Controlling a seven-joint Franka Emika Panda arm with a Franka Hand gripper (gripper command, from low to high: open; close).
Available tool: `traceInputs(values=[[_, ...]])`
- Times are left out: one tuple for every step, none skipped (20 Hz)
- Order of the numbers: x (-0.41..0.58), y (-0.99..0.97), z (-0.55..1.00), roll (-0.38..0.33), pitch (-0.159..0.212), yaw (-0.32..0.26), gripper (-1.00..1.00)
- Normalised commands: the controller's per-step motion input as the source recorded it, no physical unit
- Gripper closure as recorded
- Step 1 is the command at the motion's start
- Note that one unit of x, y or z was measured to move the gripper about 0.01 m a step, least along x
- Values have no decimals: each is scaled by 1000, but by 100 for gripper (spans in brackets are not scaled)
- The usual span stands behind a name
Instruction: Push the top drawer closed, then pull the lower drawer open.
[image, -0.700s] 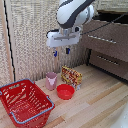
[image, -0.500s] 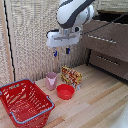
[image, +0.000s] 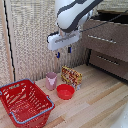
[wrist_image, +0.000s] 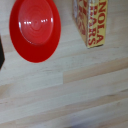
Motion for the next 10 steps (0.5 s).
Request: traceInputs(values=[[-91,-14,94,-340,0,174,-100],[-86,-11,97,-339,0,173,-100],[-69,-9,100,-339,0,171,-100],[-63,-6,103,-336,0,171,-100],[-51,-6,109,-336,0,170,-100],[-43,-3,111,-335,0,170,-100],[-31,0,114,-335,0,169,-100],[-26,0,114,-335,0,169,-100],[-26,0,114,-335,0,169,-100],[-23,0,117,-334,0,169,-100]])
